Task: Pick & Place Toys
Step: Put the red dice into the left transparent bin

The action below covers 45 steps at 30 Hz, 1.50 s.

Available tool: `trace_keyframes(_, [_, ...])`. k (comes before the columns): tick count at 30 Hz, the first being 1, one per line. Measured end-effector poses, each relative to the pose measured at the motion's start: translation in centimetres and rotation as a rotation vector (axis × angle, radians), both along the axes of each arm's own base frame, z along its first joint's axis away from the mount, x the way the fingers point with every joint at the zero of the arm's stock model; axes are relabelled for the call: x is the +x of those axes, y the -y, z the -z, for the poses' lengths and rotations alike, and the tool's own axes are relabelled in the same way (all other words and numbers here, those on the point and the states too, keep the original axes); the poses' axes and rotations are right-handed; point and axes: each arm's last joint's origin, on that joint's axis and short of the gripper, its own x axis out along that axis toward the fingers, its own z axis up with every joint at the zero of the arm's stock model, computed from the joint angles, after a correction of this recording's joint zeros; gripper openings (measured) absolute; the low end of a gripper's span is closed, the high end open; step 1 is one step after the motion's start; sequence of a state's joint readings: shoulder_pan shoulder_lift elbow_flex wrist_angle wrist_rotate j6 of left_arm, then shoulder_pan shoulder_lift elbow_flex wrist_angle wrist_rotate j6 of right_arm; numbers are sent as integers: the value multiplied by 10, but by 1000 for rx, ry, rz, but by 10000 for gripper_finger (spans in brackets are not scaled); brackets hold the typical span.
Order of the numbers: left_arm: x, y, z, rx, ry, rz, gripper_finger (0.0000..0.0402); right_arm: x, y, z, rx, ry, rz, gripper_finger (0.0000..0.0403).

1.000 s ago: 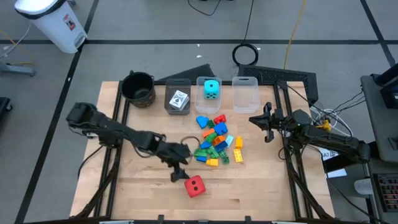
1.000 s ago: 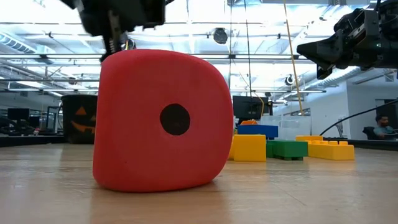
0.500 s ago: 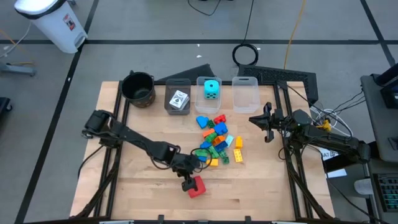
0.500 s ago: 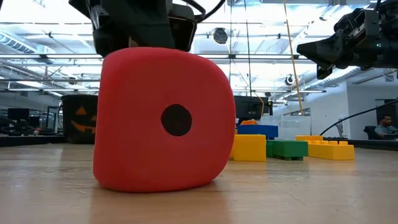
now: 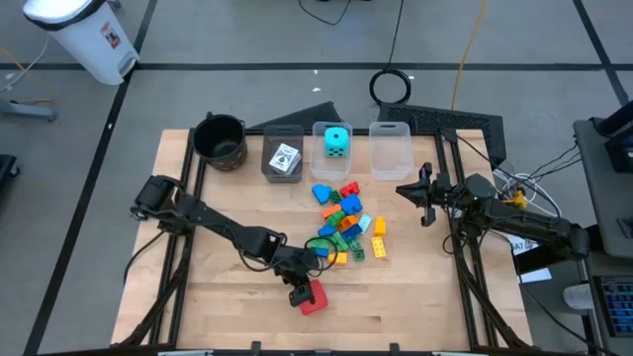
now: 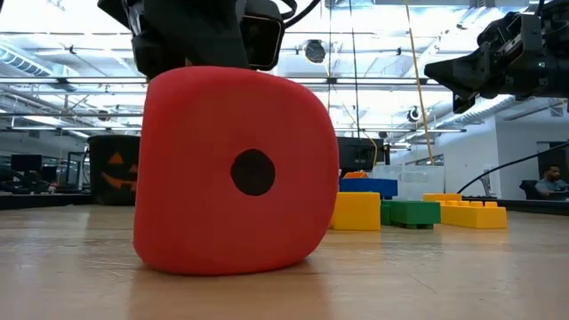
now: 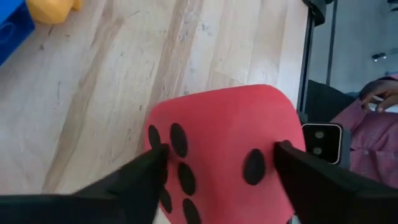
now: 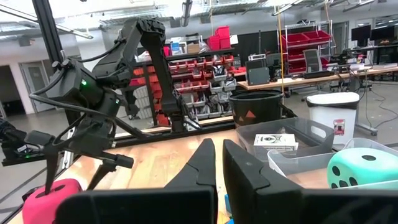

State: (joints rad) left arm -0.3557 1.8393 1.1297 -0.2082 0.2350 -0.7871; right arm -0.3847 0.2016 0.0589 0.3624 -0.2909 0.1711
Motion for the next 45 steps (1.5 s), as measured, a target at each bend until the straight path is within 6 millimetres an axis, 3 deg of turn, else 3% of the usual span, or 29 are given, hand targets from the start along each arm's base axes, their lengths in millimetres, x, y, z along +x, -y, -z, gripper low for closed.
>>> trace_keyframes(4, [0,0,0,-3,-6,-22,156,0,0,0,0,0,0,4])
trace_keyframes(6, [0,0,0,-5,-8,-28,132,0,0,0,0,0,0,4])
trace_keyframes(13, [0,0,0,10,3,-17,130,0,0,0,0,0,0,4])
trace_keyframes(18, [3,0,-12,33,46,4,129,0,0,0,0,0,0,4])
trace_keyframes(21, [4,1,-30,59,92,24,126,0,0,0,0,0,0,4])
trace_keyframes(27, [3,-13,-90,218,170,3,120,0,0,0,0,0,0,4])
trace_keyframes(33, [10,-49,-150,475,294,-3,119,0,0,0,1,-2,0,4])
trace_keyframes(35, [14,-67,-162,572,325,14,118,0,0,0,1,-1,0,4])
trace_keyframes(40, [24,-122,-176,789,388,63,117,0,0,0,1,-1,0,4])
trace_keyframes(45, [29,-181,-169,1000,343,92,116,0,0,0,0,-1,0,4])
